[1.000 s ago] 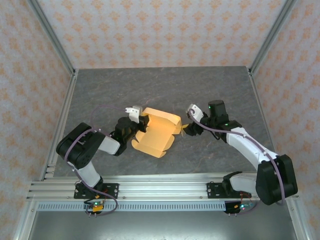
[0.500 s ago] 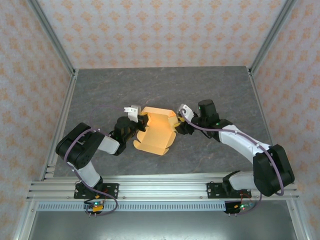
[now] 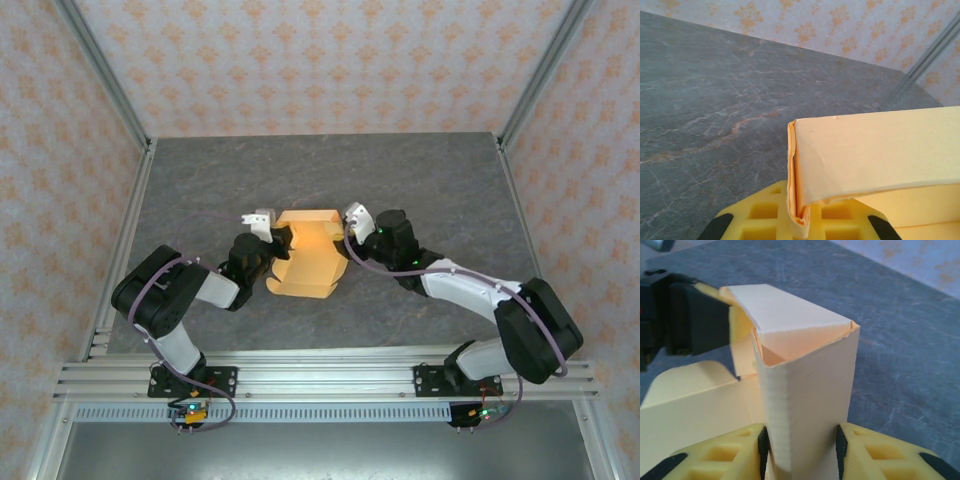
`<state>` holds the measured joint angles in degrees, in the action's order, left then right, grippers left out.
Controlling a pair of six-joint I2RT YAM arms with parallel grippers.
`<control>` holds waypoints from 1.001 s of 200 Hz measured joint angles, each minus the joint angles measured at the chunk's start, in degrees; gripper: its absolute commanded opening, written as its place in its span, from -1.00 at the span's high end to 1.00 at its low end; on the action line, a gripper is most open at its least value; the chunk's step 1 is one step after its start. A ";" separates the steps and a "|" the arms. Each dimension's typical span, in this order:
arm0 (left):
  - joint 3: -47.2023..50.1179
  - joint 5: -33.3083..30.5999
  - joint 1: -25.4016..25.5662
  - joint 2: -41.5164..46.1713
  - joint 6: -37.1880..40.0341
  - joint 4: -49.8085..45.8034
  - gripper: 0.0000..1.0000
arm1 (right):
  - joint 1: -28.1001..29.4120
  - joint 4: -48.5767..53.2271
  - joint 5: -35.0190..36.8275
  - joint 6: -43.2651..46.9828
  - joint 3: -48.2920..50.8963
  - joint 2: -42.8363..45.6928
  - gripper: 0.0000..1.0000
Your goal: Fold the paper box
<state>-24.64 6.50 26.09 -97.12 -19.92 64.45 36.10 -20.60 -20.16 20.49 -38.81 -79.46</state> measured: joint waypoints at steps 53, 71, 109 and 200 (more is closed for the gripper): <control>0.17 -5.03 0.63 0.00 -1.77 -2.43 1.00 | 7.15 -7.37 19.39 -5.22 -1.51 -8.00 0.24; 0.68 -6.43 1.25 0.00 -2.73 -2.80 1.00 | 8.90 -8.00 26.53 -7.08 -3.80 -11.13 0.29; 0.81 -8.72 2.73 0.57 -3.72 -3.93 1.00 | 13.03 -9.03 44.13 -11.82 -9.53 -18.69 0.39; 1.57 -14.71 4.31 1.51 -6.01 -5.07 1.00 | 20.65 -2.27 76.28 -28.83 -22.84 -32.22 0.60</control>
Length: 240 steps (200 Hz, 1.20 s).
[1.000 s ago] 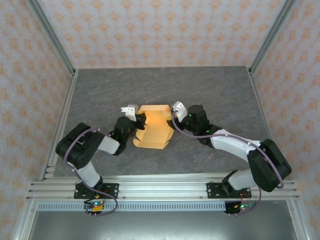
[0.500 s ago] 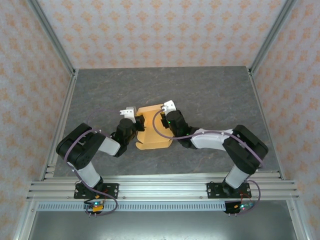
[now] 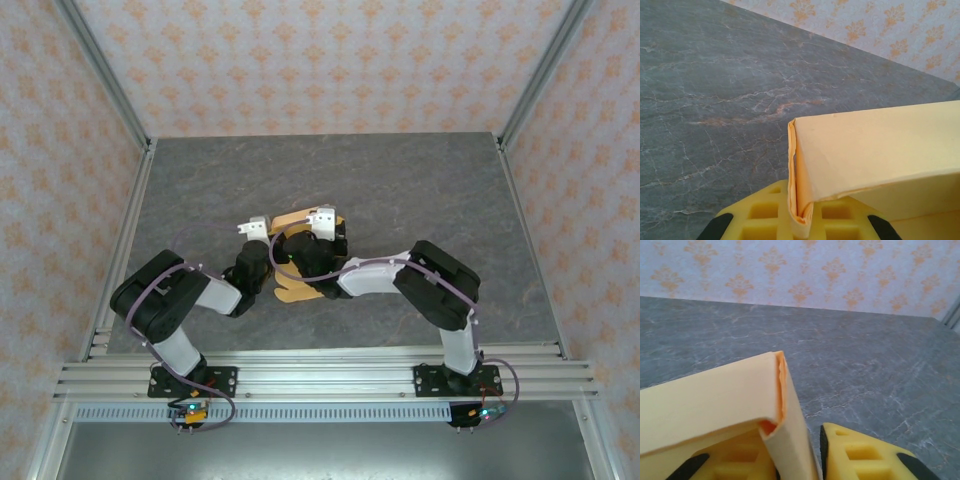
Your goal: Fold the paper box
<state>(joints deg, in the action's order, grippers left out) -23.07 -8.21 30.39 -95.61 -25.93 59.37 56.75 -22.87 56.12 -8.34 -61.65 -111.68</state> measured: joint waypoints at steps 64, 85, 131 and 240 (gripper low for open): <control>0.26 -3.23 -0.04 1.09 -0.17 -2.89 1.00 | -1.03 -2.08 -7.19 5.35 0.35 -0.59 0.43; 0.35 -3.85 -0.02 1.36 -0.83 -4.02 1.00 | -1.86 -3.78 -9.57 6.45 0.92 -0.55 0.11; -0.17 -4.02 0.00 2.47 -0.81 -7.82 1.00 | -3.32 -7.63 -24.28 10.49 9.53 5.14 -0.27; -3.48 -2.75 0.37 4.09 -0.85 -16.02 1.00 | -10.93 -6.78 -55.60 16.37 19.58 24.83 -0.38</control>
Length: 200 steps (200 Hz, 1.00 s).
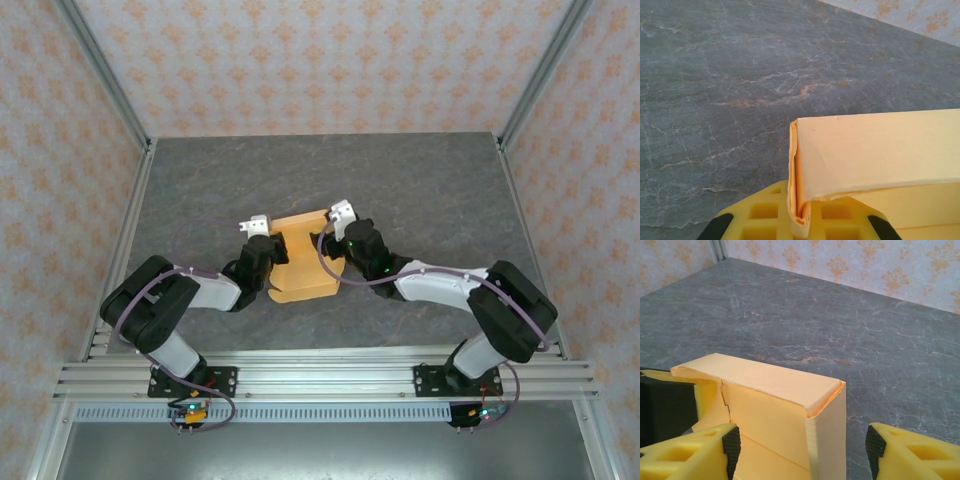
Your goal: Fold the paper box
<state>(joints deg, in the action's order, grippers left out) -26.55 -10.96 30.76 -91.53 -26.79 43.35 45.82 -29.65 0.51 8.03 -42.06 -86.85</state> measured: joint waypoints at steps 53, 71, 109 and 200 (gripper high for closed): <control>-0.11 0.04 0.00 0.00 0.02 -0.28 1.00 | -7.67 -1.27 -15.45 1.14 8.70 8.68 -0.43; -0.24 0.24 0.00 0.00 0.02 -0.35 1.00 | -9.68 1.86 -17.11 2.36 8.61 12.13 -0.40; -0.44 1.36 0.00 0.00 0.04 -0.48 1.00 | -13.88 7.45 -20.92 3.85 7.04 13.14 -0.45; 0.76 6.75 0.00 4.37 6.64 1.62 1.00 | -18.84 29.33 -44.48 21.09 -4.59 5.68 -0.60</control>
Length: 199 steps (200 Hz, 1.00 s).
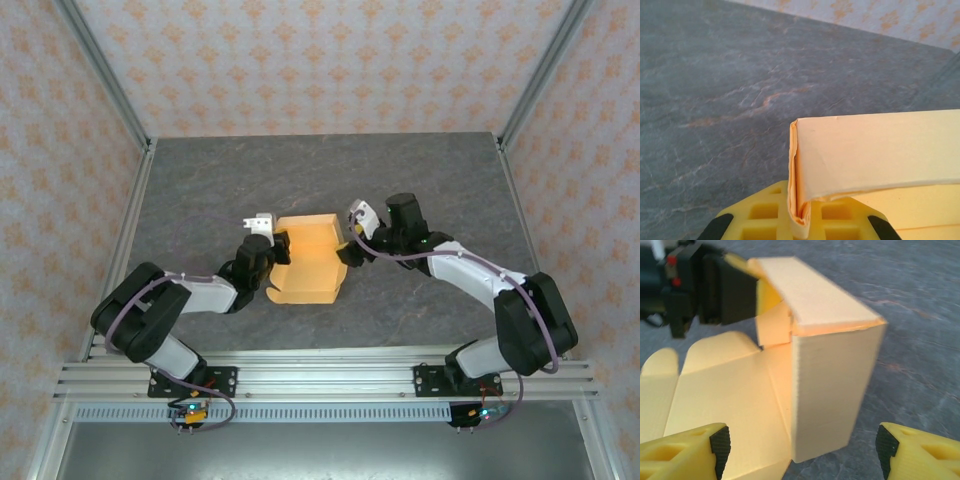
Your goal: Fold the paper box
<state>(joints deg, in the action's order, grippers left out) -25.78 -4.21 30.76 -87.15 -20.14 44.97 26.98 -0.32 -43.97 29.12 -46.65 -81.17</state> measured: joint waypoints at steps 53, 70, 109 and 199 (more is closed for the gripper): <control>0.11 2.29 0.02 1.90 3.78 1.77 1.00 | 0.22 -0.07 -0.76 1.66 0.50 0.22 -0.42; 0.11 0.94 0.09 1.90 2.69 1.68 1.00 | 1.90 -9.75 4.46 -3.32 4.35 0.66 -0.43; -0.33 -4.11 0.28 1.90 -4.31 -2.64 1.00 | 13.79 -25.49 24.74 -9.33 12.13 0.68 -0.20; -0.90 -10.25 1.46 1.90 -10.67 -7.67 1.00 | 18.84 -34.95 52.04 -8.96 3.91 -6.60 0.03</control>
<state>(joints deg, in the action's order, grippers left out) -26.68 -14.46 32.23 -85.25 -30.81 37.30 45.82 -35.27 8.08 20.16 -42.74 -87.77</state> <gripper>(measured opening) 0.069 0.514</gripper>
